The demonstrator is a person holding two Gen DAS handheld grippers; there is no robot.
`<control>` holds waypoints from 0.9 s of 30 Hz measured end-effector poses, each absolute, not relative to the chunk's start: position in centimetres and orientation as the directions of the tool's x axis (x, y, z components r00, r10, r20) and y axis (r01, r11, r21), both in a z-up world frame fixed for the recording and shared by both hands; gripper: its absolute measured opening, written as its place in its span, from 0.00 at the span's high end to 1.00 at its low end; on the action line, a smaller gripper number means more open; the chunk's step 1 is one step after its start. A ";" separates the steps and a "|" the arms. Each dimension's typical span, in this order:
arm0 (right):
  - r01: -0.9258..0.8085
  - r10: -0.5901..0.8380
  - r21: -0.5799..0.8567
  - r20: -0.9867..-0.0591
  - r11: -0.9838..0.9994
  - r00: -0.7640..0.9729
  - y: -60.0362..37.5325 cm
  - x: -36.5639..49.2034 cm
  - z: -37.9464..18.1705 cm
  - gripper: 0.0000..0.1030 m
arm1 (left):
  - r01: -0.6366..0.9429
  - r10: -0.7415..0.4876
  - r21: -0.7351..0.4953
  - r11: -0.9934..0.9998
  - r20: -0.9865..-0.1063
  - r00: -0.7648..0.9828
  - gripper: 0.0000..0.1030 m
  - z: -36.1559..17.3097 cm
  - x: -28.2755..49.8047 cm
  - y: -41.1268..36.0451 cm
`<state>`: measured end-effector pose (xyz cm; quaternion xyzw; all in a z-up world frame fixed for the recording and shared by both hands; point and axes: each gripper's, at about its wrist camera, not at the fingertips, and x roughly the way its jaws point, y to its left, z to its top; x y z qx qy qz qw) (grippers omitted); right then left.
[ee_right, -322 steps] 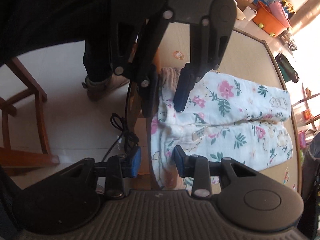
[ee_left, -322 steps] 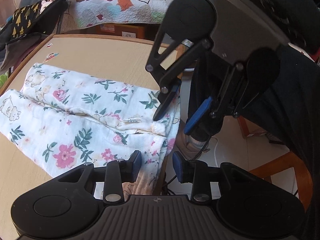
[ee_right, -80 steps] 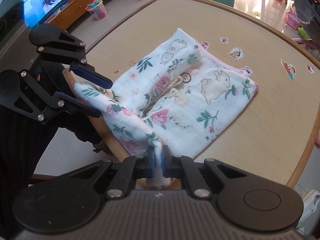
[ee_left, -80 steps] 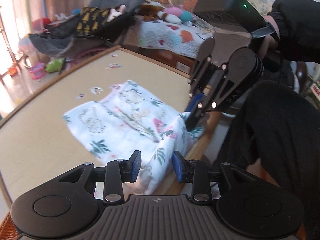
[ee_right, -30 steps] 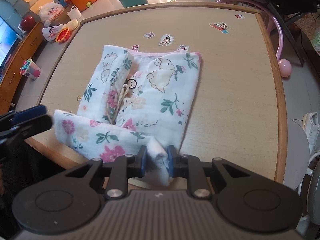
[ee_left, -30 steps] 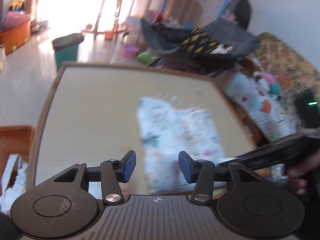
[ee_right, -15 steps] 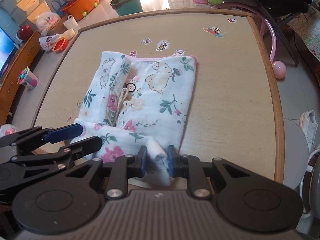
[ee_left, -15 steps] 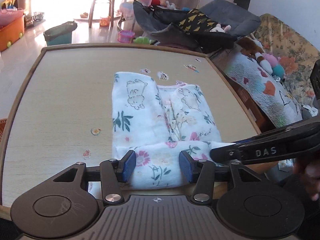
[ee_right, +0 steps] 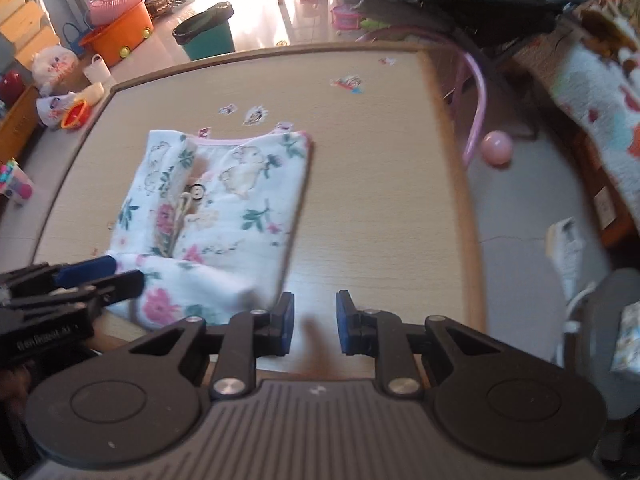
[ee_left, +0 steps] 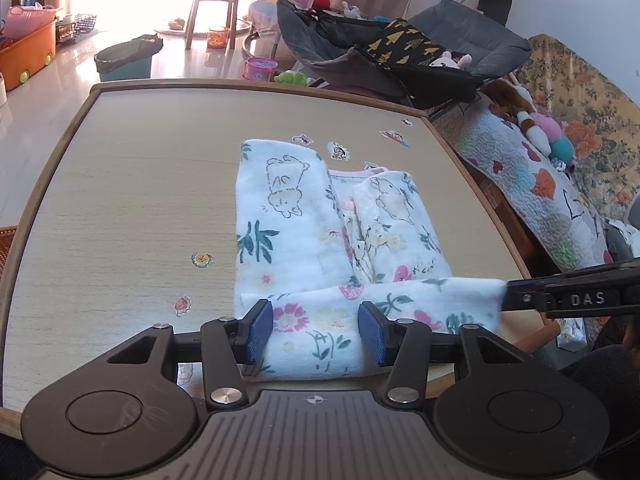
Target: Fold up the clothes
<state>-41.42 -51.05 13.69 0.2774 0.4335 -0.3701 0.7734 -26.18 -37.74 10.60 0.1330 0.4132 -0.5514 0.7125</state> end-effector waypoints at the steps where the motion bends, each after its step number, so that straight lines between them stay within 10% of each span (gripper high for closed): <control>1: 0.786 -0.341 0.113 -0.857 0.608 0.386 -50.6 -41.6 14.3 0.79 | 0.894 -0.675 -0.270 0.357 -0.737 0.047 0.50 10.6 -26.1 -37.8; 10: 0.344 -0.295 -0.128 -0.817 0.930 0.496 -44.7 -37.3 15.8 0.74 | 0.884 -0.663 -0.306 0.353 -0.748 0.006 0.50 10.4 -25.5 -38.1; 27: 0.369 -0.225 -0.050 -0.865 0.928 0.449 -45.9 -35.2 11.6 0.53 | 0.869 -0.716 -0.435 0.236 -0.683 -0.147 0.28 10.2 -24.8 -38.4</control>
